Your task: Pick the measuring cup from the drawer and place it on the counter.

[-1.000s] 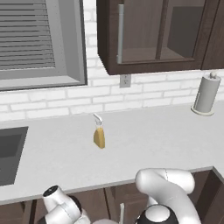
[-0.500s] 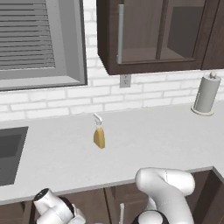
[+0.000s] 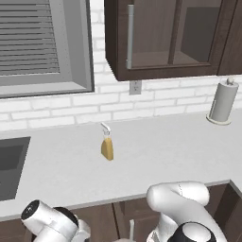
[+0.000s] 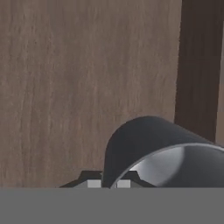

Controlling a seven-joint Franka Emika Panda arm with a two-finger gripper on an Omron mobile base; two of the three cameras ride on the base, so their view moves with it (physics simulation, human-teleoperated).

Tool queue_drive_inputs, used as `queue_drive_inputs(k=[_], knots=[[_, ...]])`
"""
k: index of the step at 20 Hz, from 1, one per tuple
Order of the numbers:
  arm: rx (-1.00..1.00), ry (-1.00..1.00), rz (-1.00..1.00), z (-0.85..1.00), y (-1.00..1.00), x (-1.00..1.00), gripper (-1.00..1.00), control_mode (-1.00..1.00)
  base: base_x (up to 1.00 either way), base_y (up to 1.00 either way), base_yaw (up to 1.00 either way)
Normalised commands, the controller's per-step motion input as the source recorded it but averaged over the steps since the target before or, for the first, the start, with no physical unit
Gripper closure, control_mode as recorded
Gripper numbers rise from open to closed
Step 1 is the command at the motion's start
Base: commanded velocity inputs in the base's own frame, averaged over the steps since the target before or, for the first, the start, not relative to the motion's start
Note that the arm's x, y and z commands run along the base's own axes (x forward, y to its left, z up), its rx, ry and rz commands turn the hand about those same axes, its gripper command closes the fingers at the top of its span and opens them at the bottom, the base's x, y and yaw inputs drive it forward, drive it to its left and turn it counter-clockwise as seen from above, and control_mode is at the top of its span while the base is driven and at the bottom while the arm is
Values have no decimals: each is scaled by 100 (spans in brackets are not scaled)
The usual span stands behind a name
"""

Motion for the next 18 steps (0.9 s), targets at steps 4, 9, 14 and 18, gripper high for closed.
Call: queue_drive_inputs(k=[4, 9, 14, 18], knots=[[0, -48, -11, 100, -70, 13, 100, -100, 0, 0, 0], [2, -40, -8, 100, -80, 75, 100, -100, 0, 0, 0], [11, -10, -12, 86, -56, 100, 100, -100, 0, 0, 0], [6, 25, -2, 12, -8, 100, 100, -100, 0, 0, 0]])
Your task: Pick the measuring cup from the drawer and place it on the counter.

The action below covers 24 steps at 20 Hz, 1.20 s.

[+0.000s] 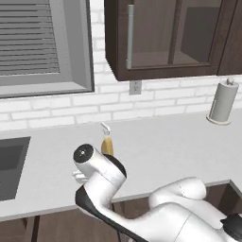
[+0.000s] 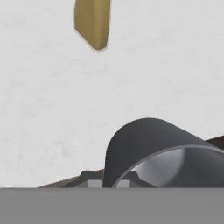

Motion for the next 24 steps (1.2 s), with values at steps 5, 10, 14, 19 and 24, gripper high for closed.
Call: queue_drive_inputs(k=[5, 10, 14, 19, 24], knots=[[1, 26, 0, -24, -14, 100, 100, -100, 0, 0, 0], [0, 9, -2, -7, -16, 90, -100, -100, 0, 0, 0], [-12, 3, 0, -8, 53, 0, -100, -100, 0, 0, 0], [-2, -15, -1, 68, 23, -58, -100, -100, 0, 0, 0], [5, -46, 0, 97, -78, -100, -100, -100, 0, 0, 0]])
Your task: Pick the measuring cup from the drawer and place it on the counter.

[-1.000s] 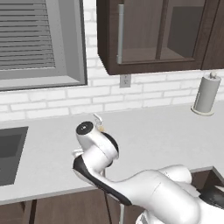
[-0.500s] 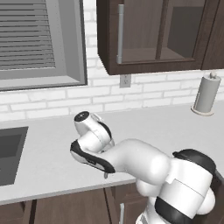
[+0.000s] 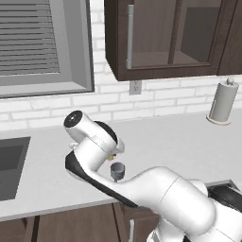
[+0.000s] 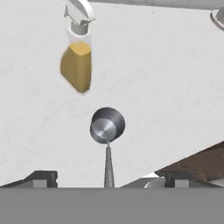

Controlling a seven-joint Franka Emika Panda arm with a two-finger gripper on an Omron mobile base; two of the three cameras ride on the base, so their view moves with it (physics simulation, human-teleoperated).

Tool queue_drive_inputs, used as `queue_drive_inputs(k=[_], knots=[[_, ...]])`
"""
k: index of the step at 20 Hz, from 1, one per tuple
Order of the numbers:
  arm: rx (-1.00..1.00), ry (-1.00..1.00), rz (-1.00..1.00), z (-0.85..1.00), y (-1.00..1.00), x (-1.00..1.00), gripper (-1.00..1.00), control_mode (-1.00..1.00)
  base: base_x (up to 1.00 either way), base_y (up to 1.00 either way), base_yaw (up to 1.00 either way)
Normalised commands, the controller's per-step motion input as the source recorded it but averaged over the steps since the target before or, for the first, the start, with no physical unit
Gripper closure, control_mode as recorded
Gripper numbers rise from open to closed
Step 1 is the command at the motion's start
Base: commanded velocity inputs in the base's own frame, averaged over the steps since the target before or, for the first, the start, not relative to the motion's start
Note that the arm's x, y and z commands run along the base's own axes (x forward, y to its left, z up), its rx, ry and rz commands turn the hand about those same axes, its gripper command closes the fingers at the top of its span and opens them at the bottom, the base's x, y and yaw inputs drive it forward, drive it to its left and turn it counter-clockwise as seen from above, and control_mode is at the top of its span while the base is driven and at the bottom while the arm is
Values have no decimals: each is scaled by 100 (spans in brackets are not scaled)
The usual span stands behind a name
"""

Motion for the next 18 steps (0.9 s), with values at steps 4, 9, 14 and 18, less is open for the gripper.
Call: queue_drive_inputs(k=[4, 9, 14, 18], knots=[[12, -57, 0, 98, -100, -100, -100, -100, 0, 0, 0], [14, -55, 0, 100, -100, -98, -100, -100, 0, 0, 0], [22, -50, 1, 100, -100, -83, -100, -100, 0, 0, 0], [20, 29, 3, 36, -47, 39, -100, -100, 0, 0, 0]])
